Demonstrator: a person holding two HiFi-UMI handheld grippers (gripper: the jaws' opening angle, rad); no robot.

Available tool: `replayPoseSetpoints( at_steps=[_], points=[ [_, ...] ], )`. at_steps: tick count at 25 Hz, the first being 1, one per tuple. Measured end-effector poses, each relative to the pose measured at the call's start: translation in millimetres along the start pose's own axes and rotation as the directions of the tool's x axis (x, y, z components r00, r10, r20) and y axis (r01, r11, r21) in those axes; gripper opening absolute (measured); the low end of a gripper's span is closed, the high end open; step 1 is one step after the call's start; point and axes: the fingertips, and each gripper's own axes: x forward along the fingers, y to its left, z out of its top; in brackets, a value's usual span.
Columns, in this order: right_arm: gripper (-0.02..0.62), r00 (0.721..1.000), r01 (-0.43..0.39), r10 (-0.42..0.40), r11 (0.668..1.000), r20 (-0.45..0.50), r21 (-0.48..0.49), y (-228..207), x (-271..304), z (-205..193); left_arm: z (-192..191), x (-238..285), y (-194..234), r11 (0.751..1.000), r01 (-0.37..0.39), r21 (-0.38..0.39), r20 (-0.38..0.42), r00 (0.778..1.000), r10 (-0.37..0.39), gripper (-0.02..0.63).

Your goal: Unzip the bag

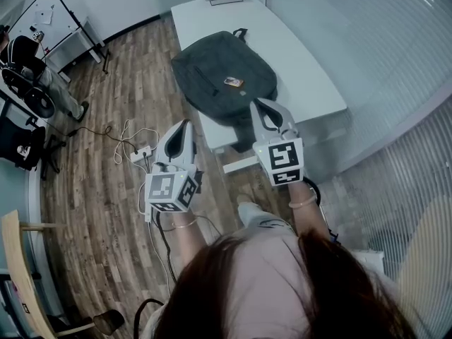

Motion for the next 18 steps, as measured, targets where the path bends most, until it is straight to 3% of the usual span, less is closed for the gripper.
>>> replayPoseSetpoints(
  at_steps=[18],
  points=[
    [0.003,1.0,0.002,-0.003,1.0,-0.011,-0.012,-3.0,2.3,-2.2,-7.8,4.5,-5.7,1.0,0.018,-0.018,-0.02,1.0,-0.018,0.012]
  ],
)
